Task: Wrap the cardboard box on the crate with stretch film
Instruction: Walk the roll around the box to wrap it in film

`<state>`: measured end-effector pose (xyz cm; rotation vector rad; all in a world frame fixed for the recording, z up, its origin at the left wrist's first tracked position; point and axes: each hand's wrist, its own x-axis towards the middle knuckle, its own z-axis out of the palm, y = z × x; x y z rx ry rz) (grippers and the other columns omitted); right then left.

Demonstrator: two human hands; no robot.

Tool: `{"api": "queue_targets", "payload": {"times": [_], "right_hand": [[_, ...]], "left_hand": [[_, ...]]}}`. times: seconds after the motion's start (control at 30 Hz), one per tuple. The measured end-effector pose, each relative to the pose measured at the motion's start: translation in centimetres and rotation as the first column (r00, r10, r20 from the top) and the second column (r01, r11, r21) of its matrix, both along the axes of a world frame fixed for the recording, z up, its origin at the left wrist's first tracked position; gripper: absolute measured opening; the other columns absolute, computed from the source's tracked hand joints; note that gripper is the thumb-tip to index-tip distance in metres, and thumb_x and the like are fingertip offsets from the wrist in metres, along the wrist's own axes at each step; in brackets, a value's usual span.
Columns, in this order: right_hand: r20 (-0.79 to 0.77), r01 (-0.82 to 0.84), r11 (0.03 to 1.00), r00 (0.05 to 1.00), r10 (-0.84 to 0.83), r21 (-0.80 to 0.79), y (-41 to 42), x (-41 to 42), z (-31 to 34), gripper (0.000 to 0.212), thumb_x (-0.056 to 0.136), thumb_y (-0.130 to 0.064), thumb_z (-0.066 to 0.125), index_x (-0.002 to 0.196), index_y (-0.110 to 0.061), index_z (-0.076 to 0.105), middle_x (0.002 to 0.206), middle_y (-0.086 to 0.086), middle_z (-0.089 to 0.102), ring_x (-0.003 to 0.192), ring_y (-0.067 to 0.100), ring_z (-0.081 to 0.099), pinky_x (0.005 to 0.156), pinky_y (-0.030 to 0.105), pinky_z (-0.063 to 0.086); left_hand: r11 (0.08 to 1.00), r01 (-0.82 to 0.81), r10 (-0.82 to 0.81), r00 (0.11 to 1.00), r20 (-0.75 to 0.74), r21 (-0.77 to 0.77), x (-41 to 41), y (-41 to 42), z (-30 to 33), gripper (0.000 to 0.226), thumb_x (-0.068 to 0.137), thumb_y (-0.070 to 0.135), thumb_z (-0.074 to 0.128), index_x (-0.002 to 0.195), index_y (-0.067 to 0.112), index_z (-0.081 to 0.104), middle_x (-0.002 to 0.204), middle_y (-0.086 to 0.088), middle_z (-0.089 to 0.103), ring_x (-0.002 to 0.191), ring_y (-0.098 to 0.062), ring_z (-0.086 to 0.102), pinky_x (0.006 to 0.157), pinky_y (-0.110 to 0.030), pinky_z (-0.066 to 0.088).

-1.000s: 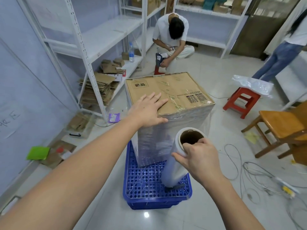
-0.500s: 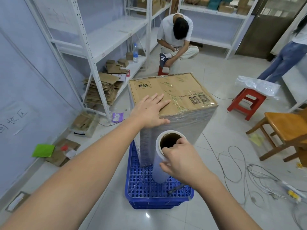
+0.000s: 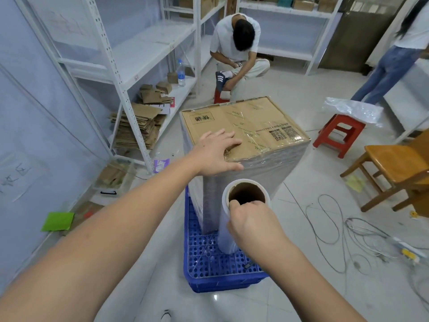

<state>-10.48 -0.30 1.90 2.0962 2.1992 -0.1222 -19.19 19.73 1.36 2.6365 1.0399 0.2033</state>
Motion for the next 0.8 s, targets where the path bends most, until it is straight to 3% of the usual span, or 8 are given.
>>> {"api": "queue_targets", "payload": {"times": [0.1,0.27,0.33,0.43,0.53,0.6,0.67,0.8], "right_hand": [[-0.003,0.076,0.992,0.997,-0.076,0.102,0.6,-1.5,-0.2,0.028,0.093,-0.024,0.051,0.118,-0.013,0.043,0.077,0.003,0.058,0.064,0.025,0.042,0.066,0.034,0.033],[0.074,0.233,0.953,0.965,-0.251,0.194,2.7,-4.4,-0.9,0.06,0.083,-0.073,0.054,0.09,-0.016,0.041,0.057,-0.003,0.054,0.049,0.023,0.051,0.066,0.037,0.04],[0.099,0.183,0.944,0.971,-0.217,0.276,3.7,-5.4,-1.0,0.054,0.067,-0.064,0.079,0.071,-0.02,0.049,0.047,0.0,0.048,0.04,0.023,0.047,0.059,0.037,0.039],[0.057,0.31,0.918,0.941,-0.333,0.249,4.2,-6.6,-1.7,0.04,0.083,-0.056,0.066,0.075,-0.022,0.046,0.061,-0.001,0.059,0.057,0.024,0.055,0.074,0.035,0.035],[0.023,0.408,0.874,0.903,-0.429,0.264,4.5,-8.0,-2.2,0.053,0.062,-0.038,0.083,0.065,-0.02,0.034,0.047,-0.005,0.041,0.045,0.022,0.042,0.065,0.036,0.04],[0.01,0.449,0.847,0.882,-0.471,0.285,4.6,-8.7,-2.6,0.05,0.059,-0.032,0.081,0.064,-0.02,0.032,0.047,-0.007,0.033,0.043,0.021,0.035,0.063,0.036,0.043],[0.065,0.451,0.842,0.87,-0.489,0.297,4.7,-9.3,-2.6,0.041,0.073,-0.044,0.072,0.068,-0.02,0.039,0.049,-0.007,0.045,0.045,0.02,0.042,0.069,0.036,0.042],[0.091,0.529,0.816,0.824,-0.56,0.233,5.5,-9.7,-1.7,0.06,0.085,-0.078,0.04,0.074,-0.019,0.044,0.061,-0.003,0.057,0.058,0.019,0.049,0.077,0.034,0.035]], "left_hand": [[0.975,0.216,-0.218,0.976,-0.029,-0.041,-2.2,1.9,0.4,0.078,0.091,0.067,0.062,0.158,0.038,0.034,0.17,0.008,0.019,0.158,-0.012,0.009,0.128,-0.043,0.001],[0.875,0.461,-0.438,0.884,-0.161,0.148,-5.0,4.7,-0.4,0.088,0.092,0.076,0.048,0.164,0.035,0.017,0.172,0.006,0.008,0.158,-0.012,0.004,0.127,-0.034,-0.001],[0.85,0.454,-0.438,0.891,-0.12,0.268,-5.2,4.9,-1.2,0.084,0.094,0.074,0.044,0.164,0.034,0.02,0.172,0.004,0.014,0.158,-0.014,0.009,0.128,-0.034,0.001],[0.84,0.404,-0.419,0.907,-0.041,0.361,-5.0,4.6,-2.8,0.078,0.093,0.071,0.04,0.16,0.033,0.032,0.169,0.003,0.025,0.156,-0.015,0.019,0.128,-0.038,0.009],[0.836,0.383,-0.428,0.903,0.031,0.393,-5.0,4.7,-3.7,0.075,0.091,0.068,0.042,0.156,0.031,0.043,0.165,0.0,0.036,0.153,-0.018,0.029,0.126,-0.041,0.018],[0.83,0.382,-0.433,0.9,0.039,0.406,-5.0,4.8,-3.8,0.074,0.091,0.069,0.042,0.154,0.031,0.045,0.164,-0.001,0.038,0.152,-0.019,0.031,0.126,-0.042,0.02],[0.829,0.381,-0.433,0.9,0.041,0.41,-4.9,4.9,-3.7,0.075,0.091,0.07,0.04,0.155,0.03,0.045,0.164,-0.001,0.038,0.152,-0.019,0.031,0.125,-0.043,0.021],[0.822,0.389,-0.44,0.897,0.03,0.416,-4.9,5.0,-3.8,0.076,0.093,0.071,0.037,0.156,0.029,0.042,0.164,-0.001,0.037,0.153,-0.02,0.03,0.126,-0.042,0.019]]}}
